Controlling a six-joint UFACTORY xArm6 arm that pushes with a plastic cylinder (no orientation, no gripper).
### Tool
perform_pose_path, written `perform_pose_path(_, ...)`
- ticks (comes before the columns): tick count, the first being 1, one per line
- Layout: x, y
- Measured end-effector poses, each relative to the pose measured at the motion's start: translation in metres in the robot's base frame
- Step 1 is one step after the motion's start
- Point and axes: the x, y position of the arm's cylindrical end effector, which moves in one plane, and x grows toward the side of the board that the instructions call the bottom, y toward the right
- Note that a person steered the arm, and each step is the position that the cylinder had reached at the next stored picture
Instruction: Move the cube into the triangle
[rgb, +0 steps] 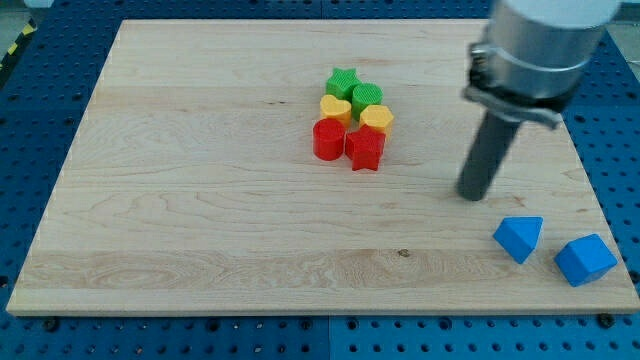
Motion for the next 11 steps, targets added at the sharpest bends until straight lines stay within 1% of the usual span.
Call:
perform_pose_path(1, -0.002, 0.076)
perform_pose_path(2, 0.017, 0.155)
perform_pose_path(3, 0.048, 0.158)
perform_pose_path(4, 0.119, 0.146)
perform_pose_path(5, 0.123, 0.14)
perform_pose_path(6, 0.125, 0.109)
perform_pose_path(7, 0.114, 0.087)
perform_pose_path(9, 0.057, 0.042)
perform_pose_path(10, 0.053, 0.039)
perform_pose_path(11, 0.033, 0.047)
